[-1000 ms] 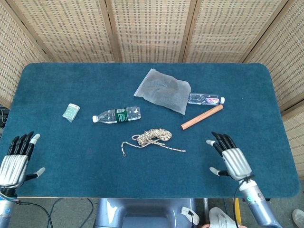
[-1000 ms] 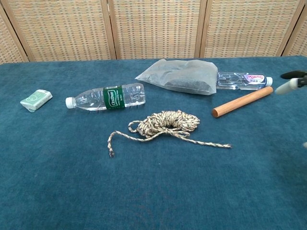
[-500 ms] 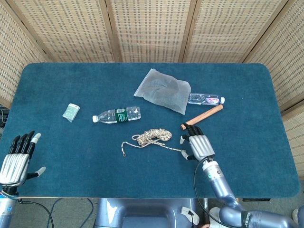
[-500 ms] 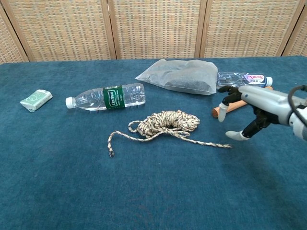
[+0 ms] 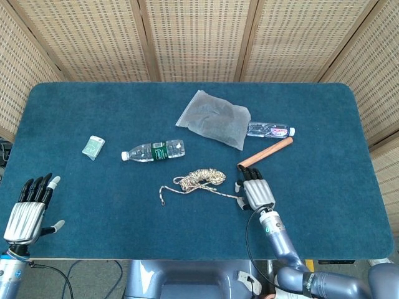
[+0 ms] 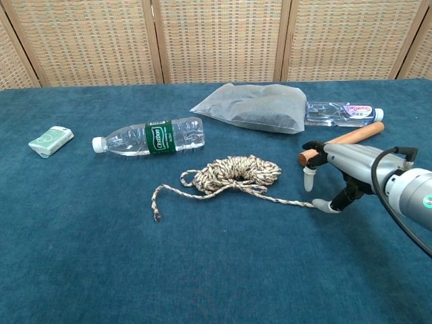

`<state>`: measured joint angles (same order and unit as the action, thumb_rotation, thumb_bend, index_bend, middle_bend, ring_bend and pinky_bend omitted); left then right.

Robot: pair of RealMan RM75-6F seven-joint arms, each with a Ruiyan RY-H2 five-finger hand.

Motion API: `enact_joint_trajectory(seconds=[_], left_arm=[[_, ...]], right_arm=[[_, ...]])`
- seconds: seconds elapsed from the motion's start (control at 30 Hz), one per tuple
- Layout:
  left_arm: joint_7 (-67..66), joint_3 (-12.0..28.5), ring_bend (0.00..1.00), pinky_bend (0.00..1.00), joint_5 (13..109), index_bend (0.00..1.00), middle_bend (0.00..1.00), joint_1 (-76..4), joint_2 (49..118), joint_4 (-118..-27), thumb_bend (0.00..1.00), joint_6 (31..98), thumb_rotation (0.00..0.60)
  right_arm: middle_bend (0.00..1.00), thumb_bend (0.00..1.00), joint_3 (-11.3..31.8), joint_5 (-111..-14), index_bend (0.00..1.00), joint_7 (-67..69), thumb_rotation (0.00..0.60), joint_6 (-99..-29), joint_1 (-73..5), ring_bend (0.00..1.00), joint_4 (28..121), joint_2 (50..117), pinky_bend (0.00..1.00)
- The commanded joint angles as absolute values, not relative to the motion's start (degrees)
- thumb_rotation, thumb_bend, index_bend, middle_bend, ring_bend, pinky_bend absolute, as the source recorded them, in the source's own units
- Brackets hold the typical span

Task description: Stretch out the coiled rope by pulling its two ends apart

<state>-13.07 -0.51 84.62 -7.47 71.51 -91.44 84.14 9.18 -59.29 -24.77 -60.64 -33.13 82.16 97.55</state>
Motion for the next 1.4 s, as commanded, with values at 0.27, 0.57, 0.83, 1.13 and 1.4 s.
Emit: enact_joint_trajectory(seconds=[0.27,0.57,0.83,1.13,1.4], left_arm=[[-13.3,-0.2,0.0,0.0,84.9,0.0,0.0,-7.2,71.6,-91.5,0.0,84.0,0.6],[-13.2,0.0,0.0,0.0,85.0,0.0,0.0,-7.1,71.6,-91.7,0.0,83.7,0.6],[-12.8,0.2,0.0,0.0,85.1,0.0,0.0,-7.0,71.4,-91.7,0.0,83.6,0.6],[-13.0,0.2,0.0,0.0,85.3,0.0,0.0,-6.9,71.4,-91.7,0.0,83.3,0.6],[-13.7,0.6,0.0,0.0,85.6,0.0,0.0,-7.6,72.2,-91.5,0.0,82.8,0.6]], right_arm=[[0.0,0.35,8.8,-58.7,0.49,-25.8,0.6,-60.0,-33.6,0.0,79.3,99.7,0.0],[0.0,0.38,8.8,-58.3,0.52,-26.6,0.6,-59.6,-33.9,0.0,78.7,100.5,0.0],[0.0,0.42,8.8,-57.7,0.56,-27.6,0.6,-59.4,-34.1,0.0,78.2,100.9,0.0],[0.0,0.43,8.5,-58.2,0.61,-28.2,0.6,-59.7,-34.1,0.0,77.6,101.3,0.0],[0.0,0.45,8.6,-59.7,0.69,-27.1,0.6,-60.3,-34.0,0.0,76.8,101.8,0.0]])
